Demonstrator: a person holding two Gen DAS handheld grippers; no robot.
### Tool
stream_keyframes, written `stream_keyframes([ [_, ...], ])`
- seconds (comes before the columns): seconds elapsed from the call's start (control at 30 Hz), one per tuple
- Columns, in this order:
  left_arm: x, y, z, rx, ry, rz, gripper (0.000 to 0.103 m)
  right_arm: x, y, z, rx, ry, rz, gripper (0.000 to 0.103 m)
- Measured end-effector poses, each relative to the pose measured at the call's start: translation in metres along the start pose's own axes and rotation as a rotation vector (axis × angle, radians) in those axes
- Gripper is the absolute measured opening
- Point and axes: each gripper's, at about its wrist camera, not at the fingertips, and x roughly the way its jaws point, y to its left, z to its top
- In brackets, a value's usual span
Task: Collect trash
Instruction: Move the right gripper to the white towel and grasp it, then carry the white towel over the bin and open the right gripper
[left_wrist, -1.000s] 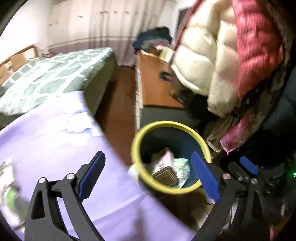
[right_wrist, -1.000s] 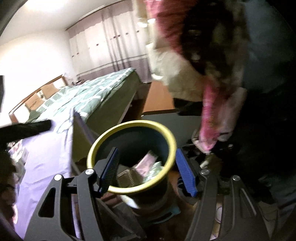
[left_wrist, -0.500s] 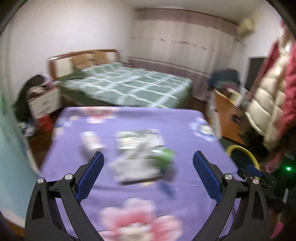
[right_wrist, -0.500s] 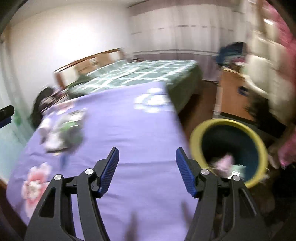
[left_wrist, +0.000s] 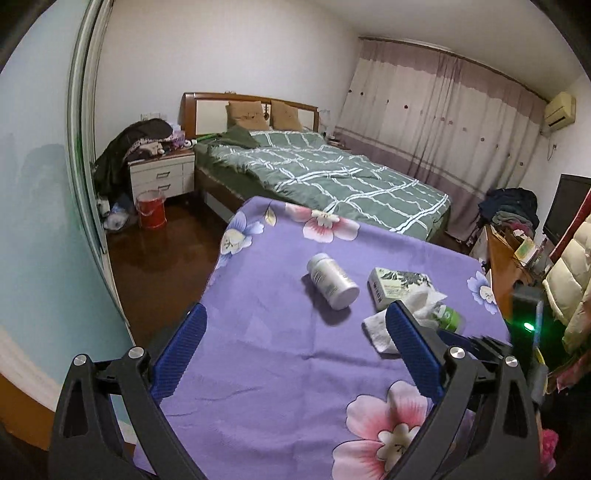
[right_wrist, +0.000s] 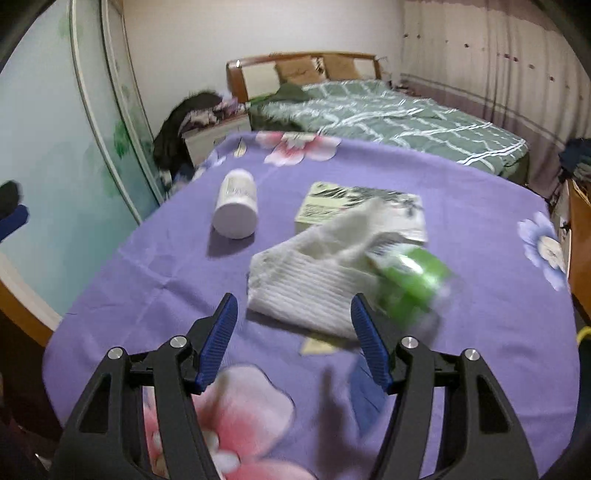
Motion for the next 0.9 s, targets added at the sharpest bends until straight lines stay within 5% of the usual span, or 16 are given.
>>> stream_keyframes([
  [0.27,0.025,0.001,-0.01,-0.021,0.042,-0.019,0.096,0.043,0.004,0.005,0.019,0.085,-0.049,0.059],
  [0.43,0.033,0.0,-0.014,-0.024,0.057,-0.025,0.096,0.047,0.001,0.006,0.004,0.065,-0.099,0.016],
  [0.5,0.036,-0.003,-0.015,-0.024,0.064,-0.029,0.096,0.049,0.0,0.006,0.0,0.065,-0.09,0.01],
  [0.9,0.035,-0.012,-0.013,-0.009,0.059,-0.028,0.096,-0.031,0.001,0.011,0.021,-0.076,0.065,0.007],
])
